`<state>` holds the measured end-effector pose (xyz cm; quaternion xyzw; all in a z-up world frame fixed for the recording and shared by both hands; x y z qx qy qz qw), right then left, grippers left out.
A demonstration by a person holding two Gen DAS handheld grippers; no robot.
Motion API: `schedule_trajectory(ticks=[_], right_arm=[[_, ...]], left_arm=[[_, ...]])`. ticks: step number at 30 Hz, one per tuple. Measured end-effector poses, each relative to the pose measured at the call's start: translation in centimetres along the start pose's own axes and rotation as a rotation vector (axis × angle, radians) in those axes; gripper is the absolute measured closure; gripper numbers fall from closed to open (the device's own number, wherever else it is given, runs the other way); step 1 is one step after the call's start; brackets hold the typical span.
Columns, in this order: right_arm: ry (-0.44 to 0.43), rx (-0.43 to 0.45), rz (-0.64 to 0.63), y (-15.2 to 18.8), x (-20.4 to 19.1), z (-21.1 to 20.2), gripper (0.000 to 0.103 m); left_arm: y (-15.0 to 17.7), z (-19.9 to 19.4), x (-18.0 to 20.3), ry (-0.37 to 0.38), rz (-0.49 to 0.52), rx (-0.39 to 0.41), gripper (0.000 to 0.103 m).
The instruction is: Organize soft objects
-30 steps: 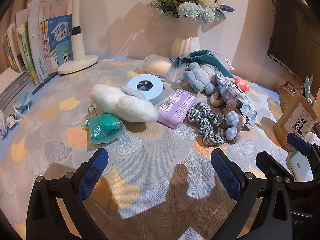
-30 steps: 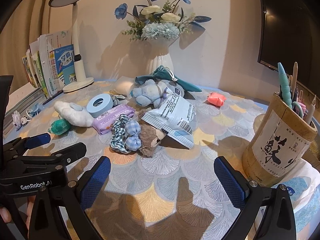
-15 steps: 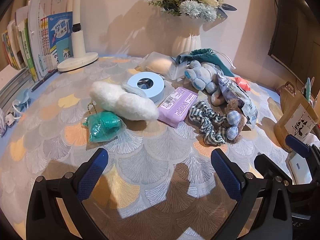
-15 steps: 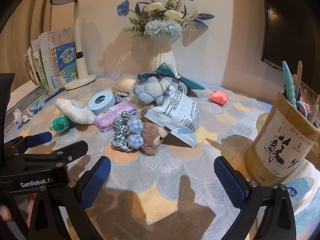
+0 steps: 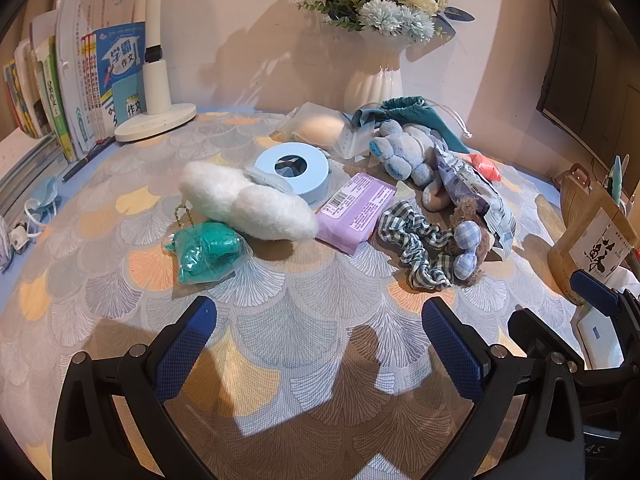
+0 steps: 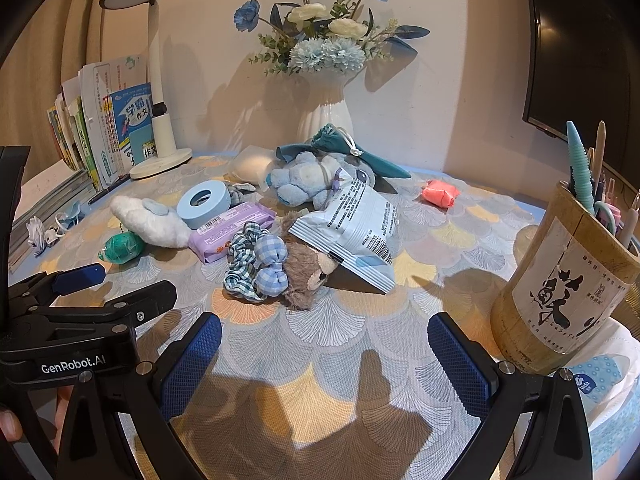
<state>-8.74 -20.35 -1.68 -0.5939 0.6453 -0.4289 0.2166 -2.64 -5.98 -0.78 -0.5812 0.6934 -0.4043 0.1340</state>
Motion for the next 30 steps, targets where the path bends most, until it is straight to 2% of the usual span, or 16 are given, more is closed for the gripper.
schedule_trajectory(ticks=[17,19,21,23,25,28,30], right_arm=[[0.001,0.002,0.001,-0.1,0.1,0.0,0.0],[0.049,0.032,0.028,-0.2,0.6,-0.5,0.0],[0.104,0.11,0.089,-0.3,1.8,-2.0,0.0],[0.069,0.148,0.129,-0.2,2.5,-2.9,0.0],[0.071,0.136,0.141,-0.3,2.8,-2.7,0.0],[0.062,0.085,0.127,-0.4,2.5,-1.7,0.0],[0.073,0.084,0.112,-0.4,2.2,-1.7,0.0]], left_arm=[[0.0,-0.1,0.1,0.015,0.003,0.007,0.001],[0.1,-0.4,0.3,0.022,0.007,0.022,0.001],[0.0,-1.2,0.2,0.02,0.007,0.041,0.001],[0.1,-2.2,0.0,0.046,-0.007,0.043,0.001],[0.3,-3.6,-0.8,0.08,-0.029,0.047,0.001],[0.1,-5.5,-2.6,0.044,-0.026,0.051,0.001],[-0.4,-6.5,-4.3,0.005,-0.035,0.038,0.001]])
Point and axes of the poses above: each gripper's, at about its wrist camera, not at the fingertips, and z roughly the way its jaws point, x to its right, y to its underside, the point moved 5 cm from there along z, roughly the way its jaws point, and after that the axes turned 14 degrees about y, right-handed, at the moved point
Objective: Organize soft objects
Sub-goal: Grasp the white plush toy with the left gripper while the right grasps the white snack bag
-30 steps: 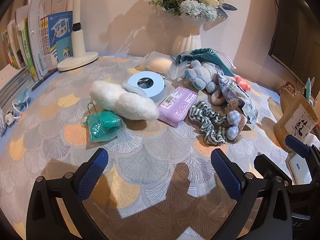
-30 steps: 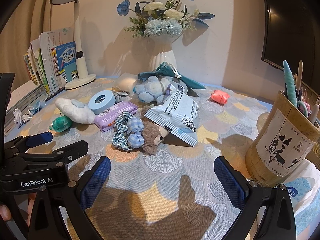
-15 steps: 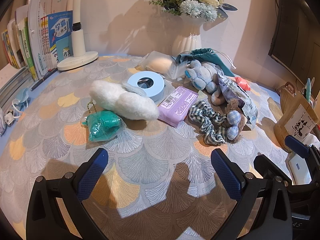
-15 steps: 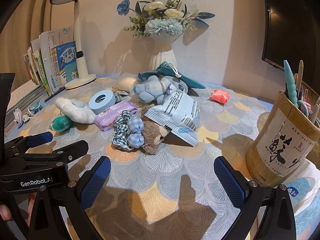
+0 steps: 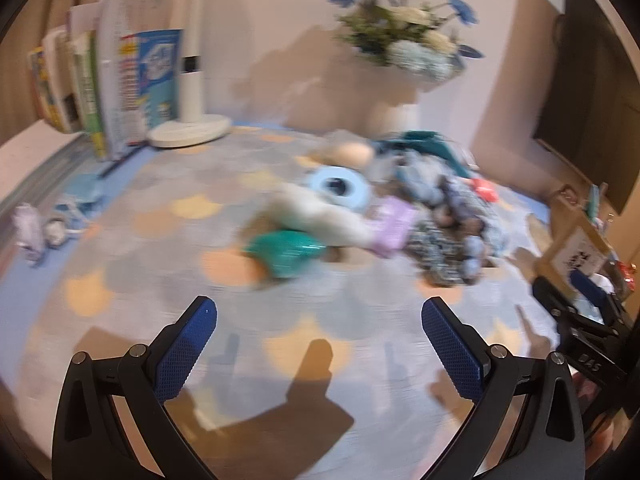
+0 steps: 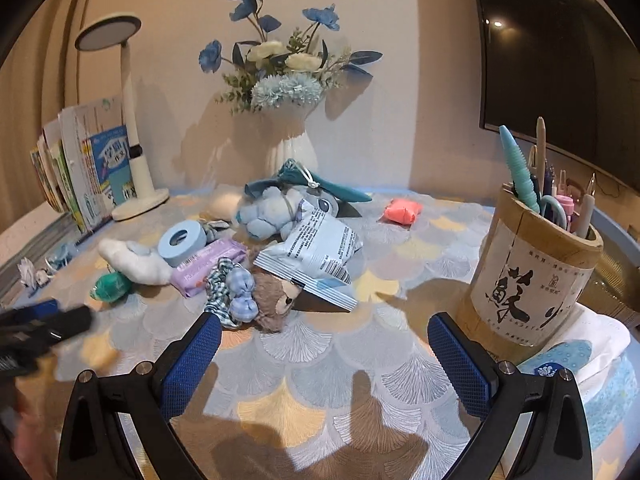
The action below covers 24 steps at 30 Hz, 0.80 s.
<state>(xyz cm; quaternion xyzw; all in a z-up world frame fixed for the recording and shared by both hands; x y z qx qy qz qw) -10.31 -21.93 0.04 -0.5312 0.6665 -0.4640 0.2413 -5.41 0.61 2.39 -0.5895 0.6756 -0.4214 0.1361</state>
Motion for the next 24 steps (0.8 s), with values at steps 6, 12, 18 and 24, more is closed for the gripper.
schedule_trajectory(ticks=[6,12,18,24], right_arm=[[-0.05,-0.079,-0.025,-0.4,-0.2,0.2,0.0],[-0.101,-0.105,-0.024,-4.9,-0.2,-1.2,0.0],[-0.149,-0.294,0.05,-5.9,-0.8,3.6,0.0],[-0.146,-0.435,0.213,-6.2,0.7,9.7,0.0]], left_arm=[[-3.4,-1.4,-2.2,-0.046,-0.008,-0.034,0.001],[-6.0,2.1,-0.5,0.007,0.068,-0.069,0.001],[-6.7,7.8,-0.4,0.071,0.054,-0.177,0.001],[-6.6,10.4,-0.5,0.065,0.077,-0.214,0.018]])
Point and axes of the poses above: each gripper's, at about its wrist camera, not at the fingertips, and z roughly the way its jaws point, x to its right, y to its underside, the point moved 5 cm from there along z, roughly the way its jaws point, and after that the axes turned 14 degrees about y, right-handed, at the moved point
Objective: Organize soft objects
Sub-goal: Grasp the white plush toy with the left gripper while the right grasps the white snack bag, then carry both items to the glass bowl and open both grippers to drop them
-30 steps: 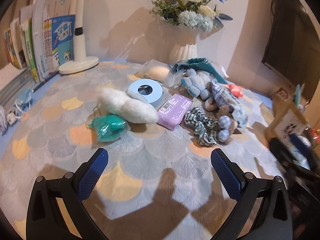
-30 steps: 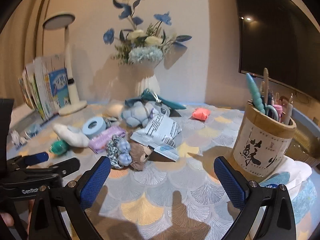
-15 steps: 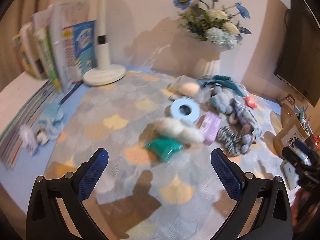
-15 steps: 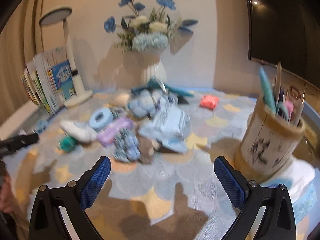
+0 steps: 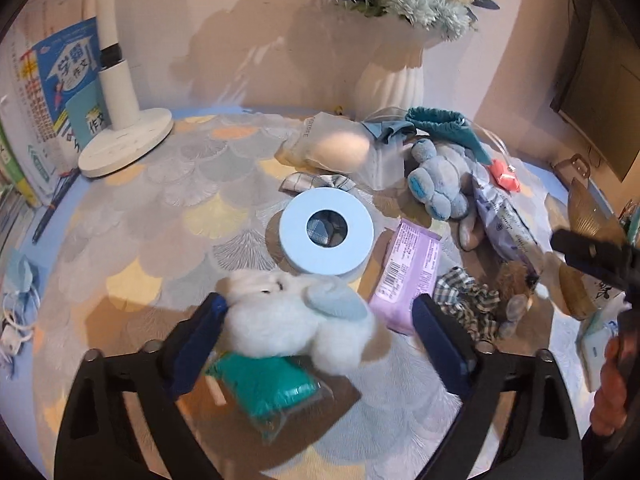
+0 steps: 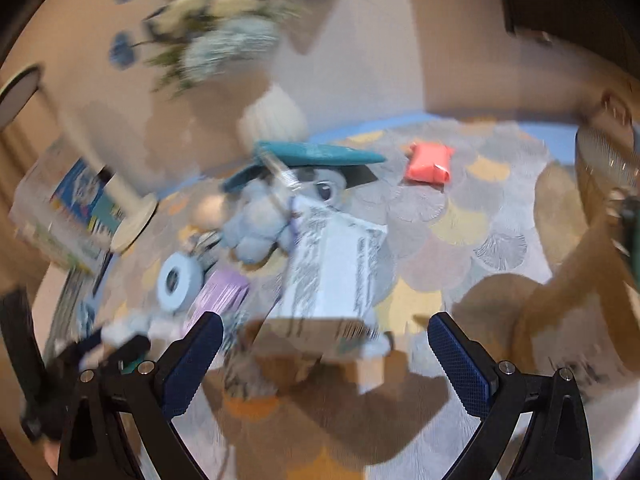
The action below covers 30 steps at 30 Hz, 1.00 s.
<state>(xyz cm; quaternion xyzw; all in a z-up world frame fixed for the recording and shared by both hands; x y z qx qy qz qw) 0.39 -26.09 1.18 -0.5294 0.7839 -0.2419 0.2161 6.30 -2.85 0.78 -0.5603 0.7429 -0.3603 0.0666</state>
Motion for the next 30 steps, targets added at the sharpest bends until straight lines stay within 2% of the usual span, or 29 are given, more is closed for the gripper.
schedule_trajectory(ticks=[1,3,5,7,8,10,12,19,23,30], right_arm=[[-0.006,-0.009,0.015,-0.4,0.1,0.5,0.001],[-0.027,-0.034,0.047,-1.0,0.4,1.8,0.007],[-0.042,-0.059,0.052,-1.2,0.4,2.8,0.025],[-0.058,-0.09,0.037,-1.1,0.0,3.7,0.033],[-0.06,-0.094,0.032,-1.0,-0.1,4.0,0.045],[-0.055,-0.079,0.013,-0.8,-0.4,4.0,0.047],[-0.037,-0.047,-0.004,-0.9,-0.5,3.4,0.057],[-0.025,0.095,-0.012,-1.7,-0.1,-1.5,0.058],[-0.055,0.159,-0.023,-1.0,0.0,-5.4,0.058],[-0.094,0.159,-0.018,3.1,1.3,-9.6,0.059]], left_arm=[[0.0,0.2,-0.1,-0.016,0.007,-0.005,0.021],[-0.1,0.5,-0.4,-0.044,0.022,-0.012,0.041],[-0.1,0.5,-0.6,-0.043,0.028,-0.011,0.042],[-0.1,0.2,-0.7,-0.035,0.028,-0.001,0.045],[-0.1,0.1,-0.7,-0.037,0.034,0.005,0.046],[-0.2,-0.4,-0.4,-0.039,0.048,0.023,0.047],[-0.4,-1.2,0.0,-0.027,0.06,0.045,0.048],[-1.2,-6.8,2.6,0.066,0.085,0.196,0.048],[-1.4,-10.3,5.4,0.095,0.137,0.266,0.048],[-0.3,-14.2,11.6,0.158,0.231,0.334,0.048]])
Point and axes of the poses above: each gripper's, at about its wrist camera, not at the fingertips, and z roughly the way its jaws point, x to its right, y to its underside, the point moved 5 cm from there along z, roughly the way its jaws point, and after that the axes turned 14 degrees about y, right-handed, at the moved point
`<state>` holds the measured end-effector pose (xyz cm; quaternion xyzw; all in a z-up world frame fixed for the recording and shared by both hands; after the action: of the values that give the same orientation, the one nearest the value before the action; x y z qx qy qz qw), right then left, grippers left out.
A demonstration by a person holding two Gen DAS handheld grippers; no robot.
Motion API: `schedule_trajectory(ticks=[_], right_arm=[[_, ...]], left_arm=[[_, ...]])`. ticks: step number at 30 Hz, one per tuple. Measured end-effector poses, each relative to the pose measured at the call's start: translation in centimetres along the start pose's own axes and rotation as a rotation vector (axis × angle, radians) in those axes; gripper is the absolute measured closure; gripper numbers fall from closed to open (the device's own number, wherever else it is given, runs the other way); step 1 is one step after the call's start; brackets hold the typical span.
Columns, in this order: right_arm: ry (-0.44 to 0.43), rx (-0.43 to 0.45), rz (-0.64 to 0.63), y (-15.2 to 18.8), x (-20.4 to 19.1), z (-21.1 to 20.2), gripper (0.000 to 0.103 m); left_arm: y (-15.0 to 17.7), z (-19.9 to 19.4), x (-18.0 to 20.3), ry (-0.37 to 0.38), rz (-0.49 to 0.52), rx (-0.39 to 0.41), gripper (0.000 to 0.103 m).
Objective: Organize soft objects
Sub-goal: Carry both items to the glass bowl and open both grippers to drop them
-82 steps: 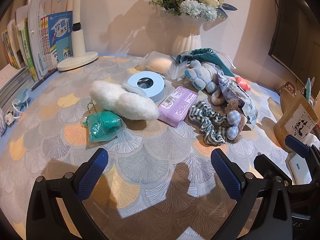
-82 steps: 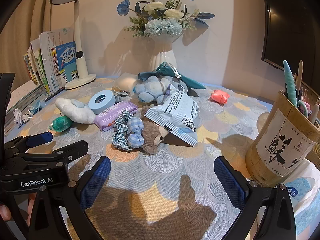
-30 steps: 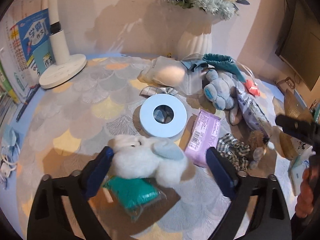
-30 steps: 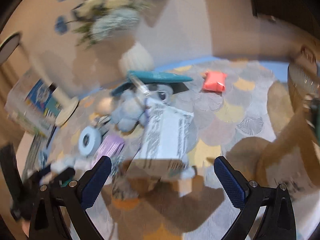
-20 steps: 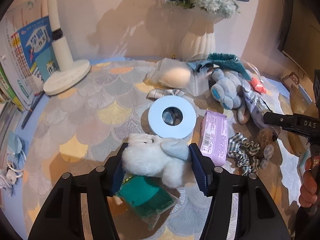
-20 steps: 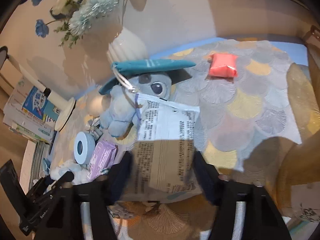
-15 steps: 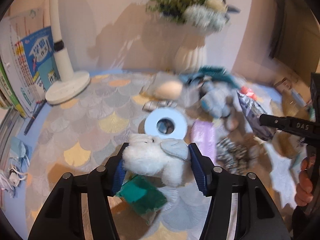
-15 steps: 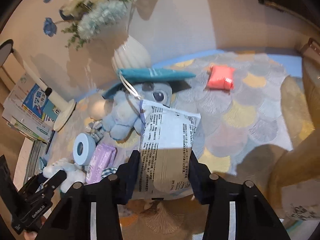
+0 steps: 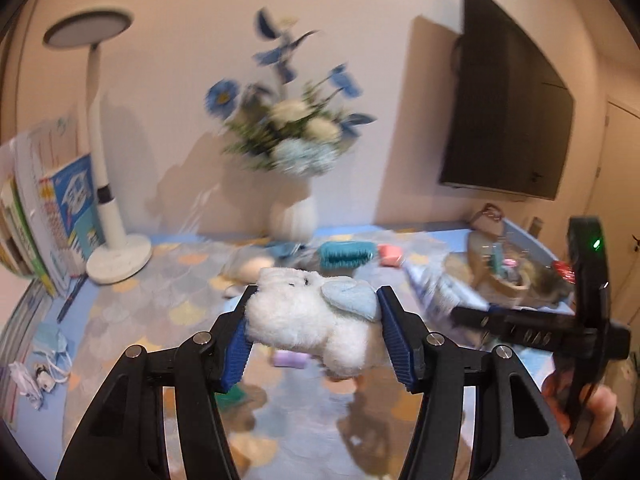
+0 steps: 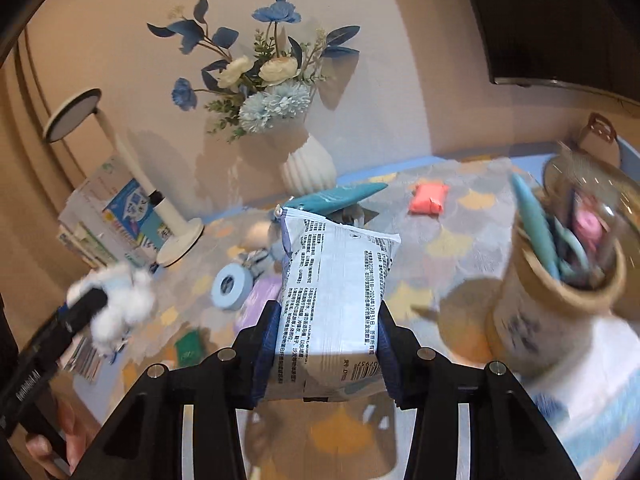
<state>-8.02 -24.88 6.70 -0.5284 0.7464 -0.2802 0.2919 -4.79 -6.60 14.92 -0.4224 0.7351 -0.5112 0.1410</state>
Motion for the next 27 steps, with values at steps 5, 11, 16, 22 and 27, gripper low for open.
schedule_trajectory(ticks=[5,11,16,22,27], right_arm=[[-0.023,-0.044,0.034,2.3,2.8,-2.7,0.059],[-0.02,-0.036,0.032,4.1,6.0,-7.0,0.059],[0.052,0.026,-0.006,4.4,9.2,-11.6,0.059],[0.077,0.016,-0.045,5.3,13.2,-13.9,0.059],[0.118,0.047,-0.009,4.9,16.7,-15.5,0.059]], left_arm=[[0.4,0.6,5.0,0.057,0.05,-0.012,0.048],[1.8,2.8,10.5,0.138,0.069,-0.066,0.048],[2.6,3.7,14.7,0.19,0.105,-0.09,0.047],[3.4,2.5,14.6,0.156,0.099,-0.093,0.047],[2.4,0.8,12.7,0.126,0.054,-0.062,0.047]])
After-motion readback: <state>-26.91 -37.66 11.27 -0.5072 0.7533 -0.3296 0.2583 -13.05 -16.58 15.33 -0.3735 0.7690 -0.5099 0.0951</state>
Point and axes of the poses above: each gripper's, at about its wrist camera, not at the fingertips, and z roughly the way its jaws point, x to its right, y to its underside, the point moved 5 cm from there along z, roughly the way its jaws point, and after that the axes turned 14 degrees about y, right-handed, at the moved point
